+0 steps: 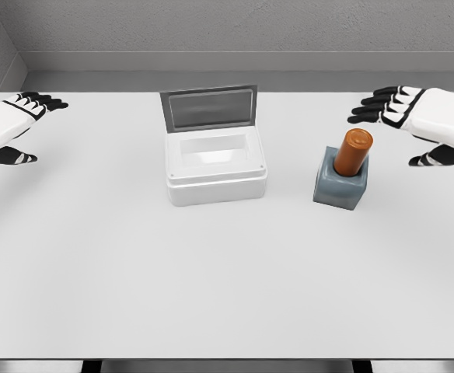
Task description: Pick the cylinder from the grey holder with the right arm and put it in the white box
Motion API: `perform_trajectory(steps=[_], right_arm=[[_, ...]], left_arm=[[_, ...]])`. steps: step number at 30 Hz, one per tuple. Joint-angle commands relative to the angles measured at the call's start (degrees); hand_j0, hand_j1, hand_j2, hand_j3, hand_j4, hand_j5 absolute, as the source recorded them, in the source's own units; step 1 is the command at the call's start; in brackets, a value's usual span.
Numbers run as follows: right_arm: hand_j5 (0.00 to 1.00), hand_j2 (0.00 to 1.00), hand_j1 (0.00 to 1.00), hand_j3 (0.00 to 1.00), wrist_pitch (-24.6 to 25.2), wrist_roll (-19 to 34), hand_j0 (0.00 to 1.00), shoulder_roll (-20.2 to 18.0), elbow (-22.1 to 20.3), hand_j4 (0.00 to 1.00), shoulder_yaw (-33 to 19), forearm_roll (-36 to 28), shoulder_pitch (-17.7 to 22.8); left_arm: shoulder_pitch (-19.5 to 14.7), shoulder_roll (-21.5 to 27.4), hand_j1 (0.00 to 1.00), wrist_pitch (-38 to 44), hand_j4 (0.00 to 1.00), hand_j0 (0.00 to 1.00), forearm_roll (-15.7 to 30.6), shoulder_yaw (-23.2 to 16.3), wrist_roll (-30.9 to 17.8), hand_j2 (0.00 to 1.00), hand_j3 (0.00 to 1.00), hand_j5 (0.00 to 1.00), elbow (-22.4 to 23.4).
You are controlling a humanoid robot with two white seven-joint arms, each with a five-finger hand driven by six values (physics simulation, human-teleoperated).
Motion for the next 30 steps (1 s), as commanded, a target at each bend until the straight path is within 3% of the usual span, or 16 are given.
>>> perform_trajectory(steps=[1, 3, 4, 15, 19, 25, 30], right_arm=[[1.0, 1.0, 1.0, 1.0, 0.1, 5.6, 1.0, 1.9, 1.9, 1.0, 3.5, 0.0, -0.8], [1.0, 1.0, 1.0, 1.0, 0.1, 7.2, 1.0, 5.5, 7.8, 1.0, 11.8, 0.0, -9.8], [1.0, 1.0, 1.0, 1.0, 0.1, 7.2, 1.0, 6.7, 9.5, 1.0, 14.0, 0.0, -11.8], [1.0, 1.0, 1.0, 1.0, 0.8, 7.2, 1.0, 6.9, 11.5, 1.0, 14.8, 0.0, -14.2], [1.0, 1.0, 1.0, 1.0, 0.8, 7.2, 1.0, 8.6, 14.2, 1.0, 19.6, 0.8, -18.5], [1.0, 1.0, 1.0, 1.0, 0.9, 7.2, 1.0, 8.9, 14.9, 1.0, 19.7, 2.3, -18.7], [1.0, 1.0, 1.0, 1.0, 0.9, 7.2, 1.0, 9.0, 15.7, 1.0, 23.2, 2.5, -19.3]], left_arm=[[0.0, 0.1, 1.0, 0.0, 1.0, 1.0, 0.4, 0.0, 0.0, 1.0, 1.0, 1.0, 0.0], [0.0, 0.1, 1.0, 0.0, 1.0, 1.0, 0.4, 0.0, 0.0, 1.0, 1.0, 1.0, 0.1], [0.0, 0.1, 1.0, 0.0, 1.0, 1.0, 0.4, 0.0, 0.0, 1.0, 1.0, 1.0, 0.1], [-0.1, 0.1, 1.0, 0.0, 1.0, 1.0, 0.3, 0.0, 0.0, 1.0, 1.0, 1.0, 0.1], [-0.1, 0.1, 1.0, 0.0, 1.0, 1.0, 0.3, 0.1, 0.0, 1.0, 1.0, 1.0, 0.2], [-0.2, 0.1, 1.0, 0.0, 1.0, 1.0, 0.3, 0.1, 0.0, 1.0, 1.0, 1.0, 0.2], [-0.3, 0.1, 1.0, 0.0, 1.0, 1.0, 0.3, 0.1, 0.0, 1.0, 1.0, 1.0, 0.3]])
